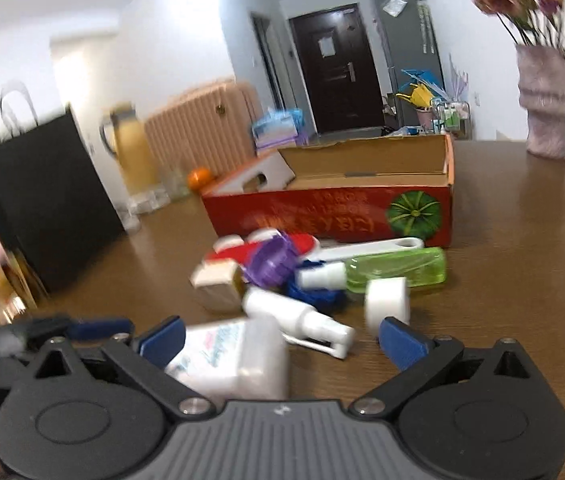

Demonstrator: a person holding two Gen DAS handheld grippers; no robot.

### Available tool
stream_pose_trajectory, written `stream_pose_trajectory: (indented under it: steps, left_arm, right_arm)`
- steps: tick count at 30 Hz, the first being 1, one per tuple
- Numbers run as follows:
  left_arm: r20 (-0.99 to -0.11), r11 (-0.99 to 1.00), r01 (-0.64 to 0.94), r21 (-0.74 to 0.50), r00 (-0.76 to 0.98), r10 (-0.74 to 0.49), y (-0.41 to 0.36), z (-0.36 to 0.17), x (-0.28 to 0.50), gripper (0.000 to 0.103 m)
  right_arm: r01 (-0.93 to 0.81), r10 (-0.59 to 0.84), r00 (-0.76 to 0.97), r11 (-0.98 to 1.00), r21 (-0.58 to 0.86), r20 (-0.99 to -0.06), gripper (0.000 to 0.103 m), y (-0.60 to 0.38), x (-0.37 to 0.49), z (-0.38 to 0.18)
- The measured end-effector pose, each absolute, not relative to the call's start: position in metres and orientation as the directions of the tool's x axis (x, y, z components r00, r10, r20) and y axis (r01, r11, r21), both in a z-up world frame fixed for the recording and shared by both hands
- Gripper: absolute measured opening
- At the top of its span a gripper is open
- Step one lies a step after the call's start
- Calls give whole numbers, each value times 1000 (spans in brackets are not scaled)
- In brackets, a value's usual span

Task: Organize rigid objects
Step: 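Lower the right gripper onto the white wet-wipe pack and close, then carry the wipe pack into the cardboard box and open the right gripper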

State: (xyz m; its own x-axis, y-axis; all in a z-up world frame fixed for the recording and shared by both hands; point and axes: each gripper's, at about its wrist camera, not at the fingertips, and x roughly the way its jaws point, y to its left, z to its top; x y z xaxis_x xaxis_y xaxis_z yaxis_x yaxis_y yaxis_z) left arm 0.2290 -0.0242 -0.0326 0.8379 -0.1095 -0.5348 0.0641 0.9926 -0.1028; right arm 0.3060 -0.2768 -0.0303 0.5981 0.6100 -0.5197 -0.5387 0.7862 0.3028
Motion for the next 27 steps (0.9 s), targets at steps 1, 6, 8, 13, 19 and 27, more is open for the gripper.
stream_pose_trajectory:
  steps: [1,6,8,13,19,27]
  left_arm:
    - [-541,991,60,-119,833,-115,-22,-32,231,69]
    - [-526,948,158,-277,801,-288,-24,-27,224,73]
    - [-542,951,168,-260,790,-288,-32,-31,223,68]
    - [-556,933,126,-336,774,-304,-13,-36,225,45]
    - [-557,924,147,-353,760,-334,6,-29,240,44]
    - [-590,932,126,-340,743,-316,12,-24,255,38]
  right_arm:
    - [-537,607,596,788,301,-526,96,-274,307,-32]
    - [-507,611,541,785,355,-578,47,-269,318,-41]
    - [-482,648,505,759,437,-569,41,-274,316,-44]
    - [-476,672,505,741,474,-542,35,-258,284,-50]
    - [-367,619,626,771,521,-475,31,-237,260,-61]
    - [-310,556,703,801,512,-444,32,-232,267,-59]
